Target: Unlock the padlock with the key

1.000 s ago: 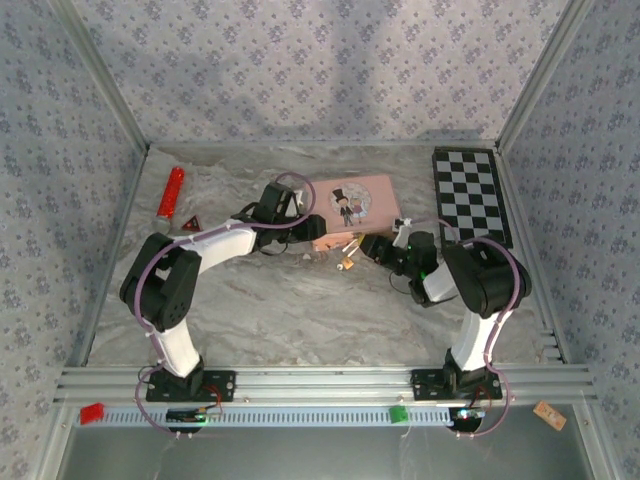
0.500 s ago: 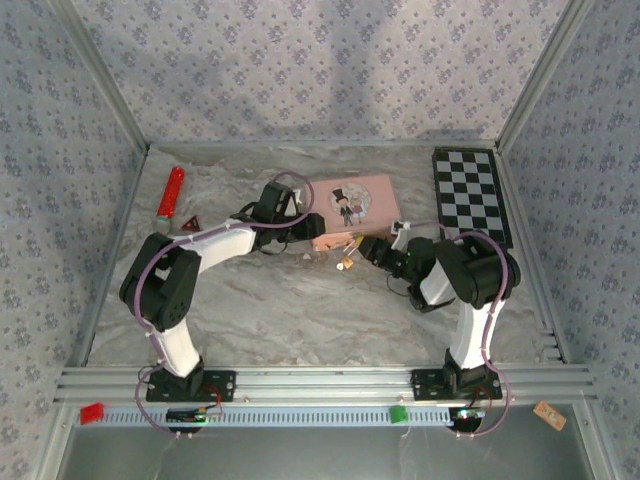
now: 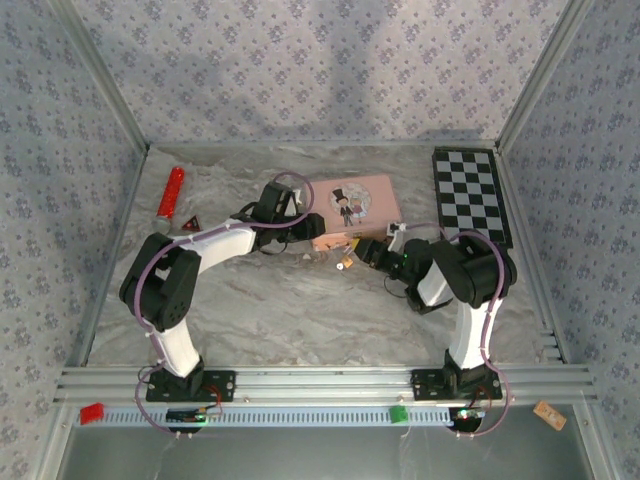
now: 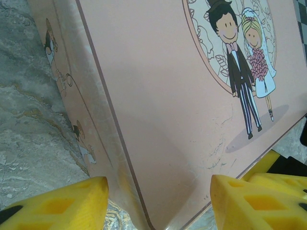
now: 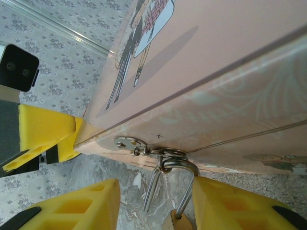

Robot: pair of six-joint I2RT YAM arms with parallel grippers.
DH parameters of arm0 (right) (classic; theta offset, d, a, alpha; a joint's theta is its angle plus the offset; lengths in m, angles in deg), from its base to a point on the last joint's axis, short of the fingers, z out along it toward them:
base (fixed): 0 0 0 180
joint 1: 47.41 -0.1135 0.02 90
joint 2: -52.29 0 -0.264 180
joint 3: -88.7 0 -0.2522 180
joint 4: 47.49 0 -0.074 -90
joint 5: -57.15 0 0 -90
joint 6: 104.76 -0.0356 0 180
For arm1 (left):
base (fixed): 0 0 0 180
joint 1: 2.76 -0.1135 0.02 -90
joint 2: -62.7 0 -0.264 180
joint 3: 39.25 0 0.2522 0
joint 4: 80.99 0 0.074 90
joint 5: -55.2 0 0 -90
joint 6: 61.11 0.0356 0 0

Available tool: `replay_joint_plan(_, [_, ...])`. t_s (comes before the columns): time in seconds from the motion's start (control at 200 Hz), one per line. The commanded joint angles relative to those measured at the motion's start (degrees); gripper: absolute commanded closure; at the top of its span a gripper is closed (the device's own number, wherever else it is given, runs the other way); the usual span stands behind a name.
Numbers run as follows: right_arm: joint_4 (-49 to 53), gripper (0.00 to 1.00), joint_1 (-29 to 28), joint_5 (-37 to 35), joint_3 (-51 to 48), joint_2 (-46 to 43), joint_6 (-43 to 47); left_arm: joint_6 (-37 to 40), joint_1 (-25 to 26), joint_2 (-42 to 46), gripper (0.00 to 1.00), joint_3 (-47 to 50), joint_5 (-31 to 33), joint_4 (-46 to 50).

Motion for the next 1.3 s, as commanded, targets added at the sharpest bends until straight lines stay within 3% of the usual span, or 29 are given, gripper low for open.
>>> replay_joint_plan(0.0, [2.8, 0.58, -0.4, -1.1, -0.7, 2.5, -1.0, -0.4, -0.4, 1.3, 0.42, 0.0, 0.6, 0.1])
replay_joint_plan(0.32, [0.9, 0.61, -0.3, -3.6, -4.3, 3.2, -2.2, -0.6, -0.4, 1.4, 0.42, 0.2, 0.7, -0.1])
replay_joint_plan(0.885, [1.1, 0.69, -2.9, -6.1, 1.9, 8.0, -6.2, -1.5, -0.1, 1.8, 0.42, 1.2, 0.4, -1.0])
replay_joint_plan(1.299, [1.0, 0.84, -2.9, -9.5, 1.3, 7.7, -6.4, -1.9, 0.0, 2.0, 0.42, 1.7, 0.6, -1.5])
